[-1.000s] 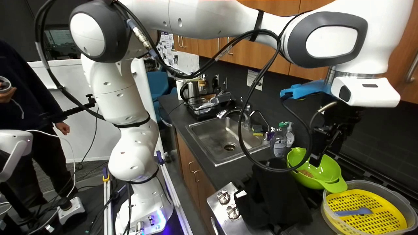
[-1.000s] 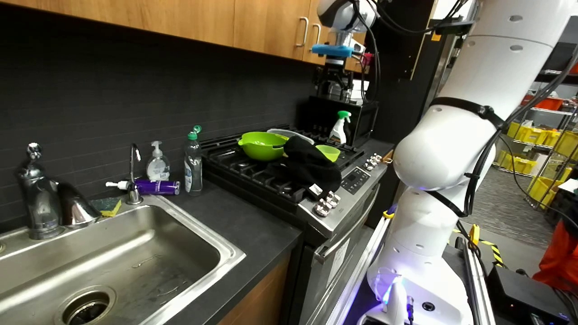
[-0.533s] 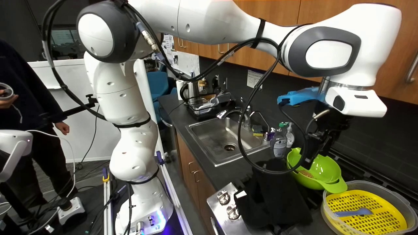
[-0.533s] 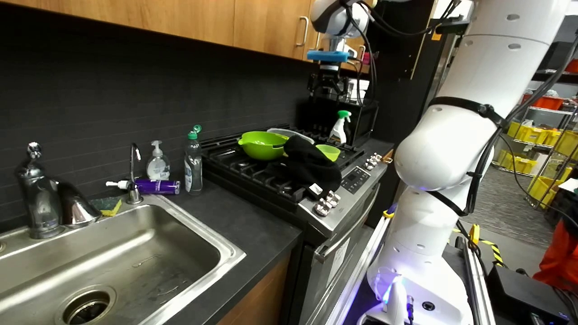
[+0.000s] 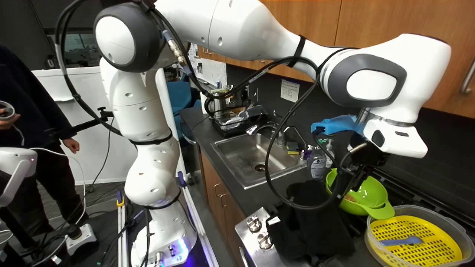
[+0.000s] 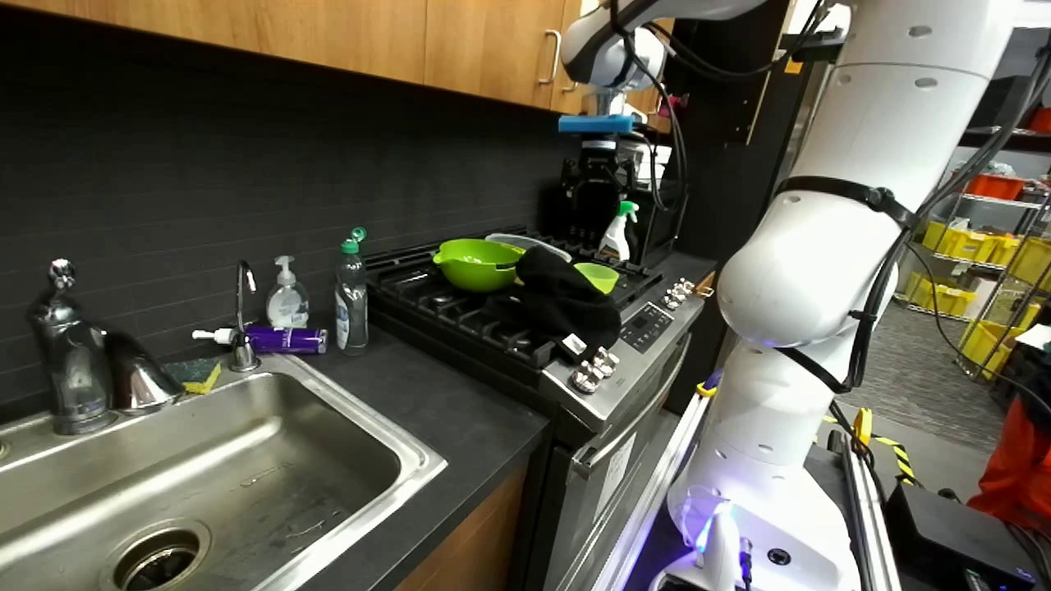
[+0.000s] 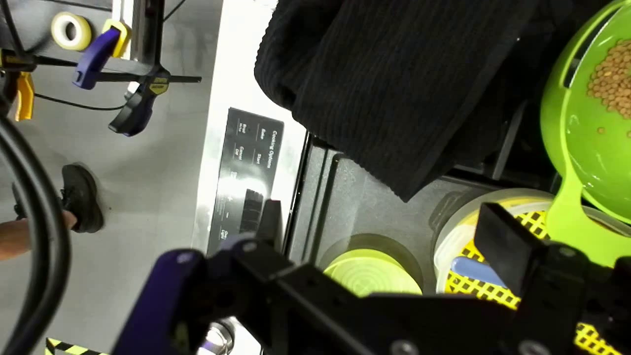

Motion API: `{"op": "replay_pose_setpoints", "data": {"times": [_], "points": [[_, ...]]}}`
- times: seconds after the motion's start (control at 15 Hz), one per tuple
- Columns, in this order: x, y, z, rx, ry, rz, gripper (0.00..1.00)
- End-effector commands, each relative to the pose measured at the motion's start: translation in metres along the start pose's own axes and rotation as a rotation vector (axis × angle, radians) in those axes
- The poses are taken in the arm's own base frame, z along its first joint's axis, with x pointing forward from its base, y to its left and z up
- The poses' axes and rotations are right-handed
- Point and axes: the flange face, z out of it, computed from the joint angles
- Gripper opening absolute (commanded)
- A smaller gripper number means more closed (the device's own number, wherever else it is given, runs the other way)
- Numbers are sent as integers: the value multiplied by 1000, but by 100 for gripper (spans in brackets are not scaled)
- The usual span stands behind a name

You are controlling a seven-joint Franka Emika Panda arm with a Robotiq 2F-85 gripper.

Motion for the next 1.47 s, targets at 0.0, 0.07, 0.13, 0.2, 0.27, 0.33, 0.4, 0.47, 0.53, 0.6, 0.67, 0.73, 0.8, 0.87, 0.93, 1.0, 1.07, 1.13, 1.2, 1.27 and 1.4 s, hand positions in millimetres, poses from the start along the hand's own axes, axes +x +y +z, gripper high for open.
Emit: {"op": "replay_pose_setpoints", "data": {"times": [0.0,0.07,0.13,0.2,0.27,0.33,0.4,0.47,0.53,0.6,0.67,0.73,0.8,0.87,0.93,1.0,1.07,1.13,1.2,1.27,1.4], "points": [[0,1,10,0,-6,-19,100],[1,-1,13,8,12,-20,100],[1,-4,15,19,26,-26,100],[2,-6,17,30,45,-33,100],[2,-9,20,44,73,-47,100],[4,-11,21,60,90,-56,100],[6,-13,23,76,104,-66,100],[8,-15,26,88,115,-72,100],[9,-16,29,100,128,-79,100],[11,-18,32,108,137,-81,100],[12,-20,36,115,146,-81,100],[13,-21,39,122,153,-83,100],[15,-23,43,124,162,-82,100],[16,-25,47,127,168,-85,100],[17,-27,50,129,174,-87,100],[19,-30,54,129,182,-86,100],[21,-33,55,130,191,-83,100],[24,-37,56,130,208,-81,100],[27,-41,57,132,221,-80,100],[29,-46,56,134,242,-80,100],[33,-54,55,140,268,-88,100]]}}
